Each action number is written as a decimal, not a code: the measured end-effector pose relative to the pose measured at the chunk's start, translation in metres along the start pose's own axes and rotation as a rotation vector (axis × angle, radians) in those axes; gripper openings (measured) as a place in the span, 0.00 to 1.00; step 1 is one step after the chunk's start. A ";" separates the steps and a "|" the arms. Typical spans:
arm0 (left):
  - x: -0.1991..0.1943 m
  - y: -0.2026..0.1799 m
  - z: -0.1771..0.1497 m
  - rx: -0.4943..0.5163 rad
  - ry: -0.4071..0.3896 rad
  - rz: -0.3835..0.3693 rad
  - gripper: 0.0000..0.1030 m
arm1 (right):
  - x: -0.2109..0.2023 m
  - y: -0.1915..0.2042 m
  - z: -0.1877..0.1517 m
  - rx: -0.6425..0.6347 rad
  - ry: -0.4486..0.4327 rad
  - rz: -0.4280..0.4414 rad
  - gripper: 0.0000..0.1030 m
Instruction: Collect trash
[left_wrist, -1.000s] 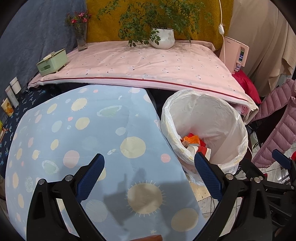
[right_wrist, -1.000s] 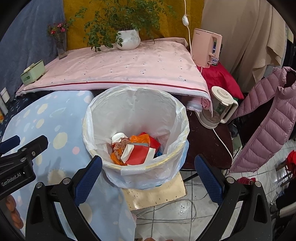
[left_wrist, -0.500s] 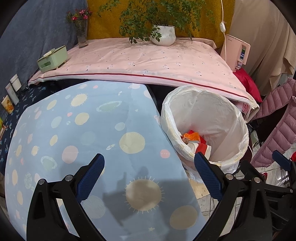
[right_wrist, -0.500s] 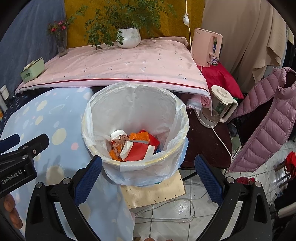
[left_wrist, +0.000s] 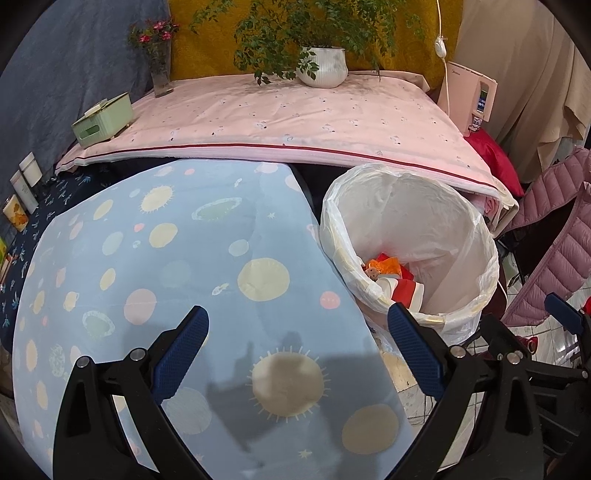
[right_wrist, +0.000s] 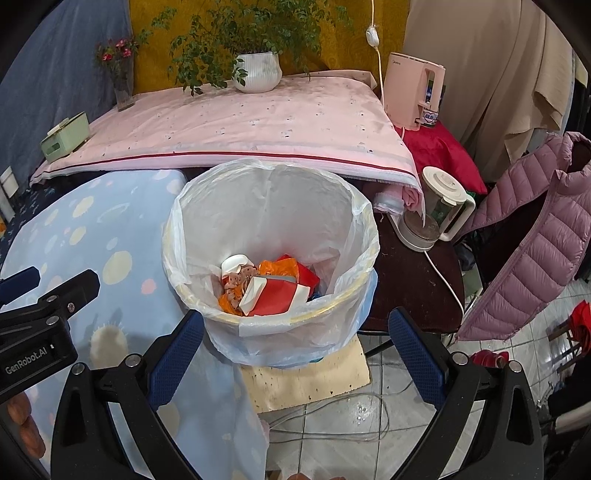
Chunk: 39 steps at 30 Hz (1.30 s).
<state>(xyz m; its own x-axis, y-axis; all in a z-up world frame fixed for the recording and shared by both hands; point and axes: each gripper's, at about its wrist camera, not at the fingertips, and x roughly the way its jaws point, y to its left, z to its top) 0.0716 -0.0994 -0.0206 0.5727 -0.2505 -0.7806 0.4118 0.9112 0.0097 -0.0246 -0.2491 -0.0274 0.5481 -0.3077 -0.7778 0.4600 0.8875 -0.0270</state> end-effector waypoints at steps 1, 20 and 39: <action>0.000 0.000 0.000 0.000 0.001 0.000 0.90 | 0.000 0.000 -0.001 0.000 0.000 -0.001 0.93; 0.004 0.000 -0.002 0.010 0.011 0.002 0.90 | 0.004 -0.002 -0.004 0.000 0.013 -0.006 0.93; 0.008 -0.016 0.002 0.078 0.014 -0.041 0.90 | 0.007 -0.013 -0.002 0.017 0.016 -0.017 0.93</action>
<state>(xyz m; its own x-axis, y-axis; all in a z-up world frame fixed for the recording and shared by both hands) 0.0715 -0.1165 -0.0259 0.5440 -0.2823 -0.7902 0.4889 0.8720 0.0251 -0.0282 -0.2626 -0.0341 0.5286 -0.3171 -0.7874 0.4814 0.8760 -0.0296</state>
